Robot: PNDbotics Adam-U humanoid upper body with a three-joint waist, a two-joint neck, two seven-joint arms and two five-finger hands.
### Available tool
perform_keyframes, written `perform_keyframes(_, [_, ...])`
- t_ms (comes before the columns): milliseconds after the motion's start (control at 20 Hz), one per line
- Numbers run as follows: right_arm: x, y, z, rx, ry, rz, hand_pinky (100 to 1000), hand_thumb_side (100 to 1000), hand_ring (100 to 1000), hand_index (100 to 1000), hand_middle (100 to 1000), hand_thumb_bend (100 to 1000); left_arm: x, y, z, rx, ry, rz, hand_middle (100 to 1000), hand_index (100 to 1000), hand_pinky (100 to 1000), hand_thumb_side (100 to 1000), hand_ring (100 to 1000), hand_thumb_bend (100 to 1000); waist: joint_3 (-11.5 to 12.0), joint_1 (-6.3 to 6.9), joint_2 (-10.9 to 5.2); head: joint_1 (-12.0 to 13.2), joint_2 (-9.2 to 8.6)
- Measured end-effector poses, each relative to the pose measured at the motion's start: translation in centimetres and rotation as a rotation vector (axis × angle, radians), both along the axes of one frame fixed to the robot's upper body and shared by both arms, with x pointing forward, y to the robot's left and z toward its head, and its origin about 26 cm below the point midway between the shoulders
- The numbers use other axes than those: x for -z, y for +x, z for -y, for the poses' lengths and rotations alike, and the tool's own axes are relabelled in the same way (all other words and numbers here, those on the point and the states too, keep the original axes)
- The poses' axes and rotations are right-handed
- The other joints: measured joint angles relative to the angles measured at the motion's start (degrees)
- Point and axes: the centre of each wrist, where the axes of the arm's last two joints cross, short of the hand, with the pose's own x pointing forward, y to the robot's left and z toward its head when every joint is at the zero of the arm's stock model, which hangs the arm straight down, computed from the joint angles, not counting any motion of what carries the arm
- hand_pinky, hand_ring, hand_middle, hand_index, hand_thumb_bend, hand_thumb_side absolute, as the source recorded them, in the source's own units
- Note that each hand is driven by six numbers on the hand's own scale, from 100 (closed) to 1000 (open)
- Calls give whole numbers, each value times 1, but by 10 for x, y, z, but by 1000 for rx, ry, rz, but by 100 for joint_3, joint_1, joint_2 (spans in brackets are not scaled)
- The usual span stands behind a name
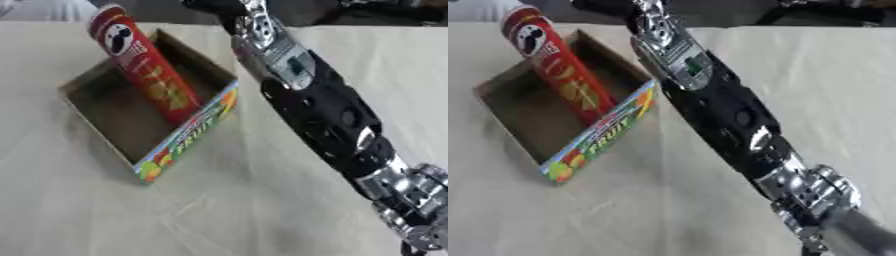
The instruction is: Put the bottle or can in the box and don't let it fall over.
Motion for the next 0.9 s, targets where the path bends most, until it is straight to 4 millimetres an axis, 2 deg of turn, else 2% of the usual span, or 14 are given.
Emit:
perform_keyframes(600, [-1,0,5,-15,17,-33,847,222,819,878,894,695,2,-1,-1,-3,0,-6,558,721,832,453,669,310,-70,23,-19,40,4])
perform_keyframes(900, [4,-9,22,-14,19,-77,839,179,818,875,901,701,8,-5,-6,-20,2,-23,558,720,833,452,669,305,-313,35,-180,230,112])
